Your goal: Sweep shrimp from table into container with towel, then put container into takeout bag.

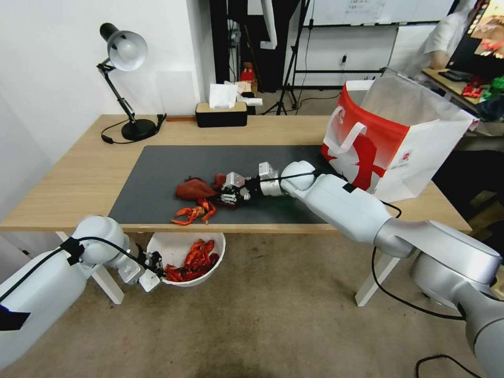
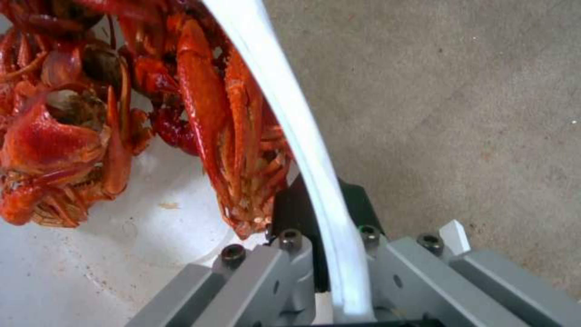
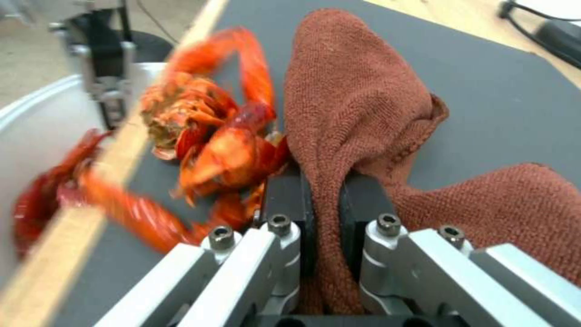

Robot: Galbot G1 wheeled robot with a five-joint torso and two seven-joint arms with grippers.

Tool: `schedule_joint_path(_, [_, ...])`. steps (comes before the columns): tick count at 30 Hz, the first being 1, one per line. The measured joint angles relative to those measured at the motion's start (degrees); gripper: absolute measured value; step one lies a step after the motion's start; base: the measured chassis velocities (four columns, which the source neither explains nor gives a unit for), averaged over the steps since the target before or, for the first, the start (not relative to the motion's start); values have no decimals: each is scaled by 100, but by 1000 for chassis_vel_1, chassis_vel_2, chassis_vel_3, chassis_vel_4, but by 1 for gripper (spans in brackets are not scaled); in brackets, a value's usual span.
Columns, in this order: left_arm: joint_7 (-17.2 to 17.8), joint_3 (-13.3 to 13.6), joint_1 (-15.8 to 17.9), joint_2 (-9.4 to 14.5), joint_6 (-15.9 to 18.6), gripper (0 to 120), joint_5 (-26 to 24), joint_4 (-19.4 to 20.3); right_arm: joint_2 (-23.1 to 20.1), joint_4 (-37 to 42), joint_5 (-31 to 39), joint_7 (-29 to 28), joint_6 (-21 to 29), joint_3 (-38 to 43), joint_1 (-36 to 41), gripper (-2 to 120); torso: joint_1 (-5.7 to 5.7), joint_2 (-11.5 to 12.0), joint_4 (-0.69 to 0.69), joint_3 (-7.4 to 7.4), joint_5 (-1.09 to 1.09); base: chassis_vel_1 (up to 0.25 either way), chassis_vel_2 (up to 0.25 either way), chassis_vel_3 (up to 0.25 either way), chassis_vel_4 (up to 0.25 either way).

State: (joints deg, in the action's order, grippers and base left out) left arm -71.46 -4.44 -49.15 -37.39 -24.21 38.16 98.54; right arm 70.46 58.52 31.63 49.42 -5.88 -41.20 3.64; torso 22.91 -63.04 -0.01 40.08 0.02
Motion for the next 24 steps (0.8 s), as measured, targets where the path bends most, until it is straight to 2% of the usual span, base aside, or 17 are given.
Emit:
schedule_joint_path(18, [10, -46, 2, 39, 17, 0, -41, -11, -370, 1145, 87, 62, 8, -424, 184, 6, 1, 2, 2, 3, -4, 0, 0, 0, 0])
schedule_joint_path(24, [10, -40, 9, 39, 21, 0, -44, -4, -606, 1606, 254, -51, 342, -569, 255, 6, 2, 3, 4, 4, -4, 0, 0, 0, 0])
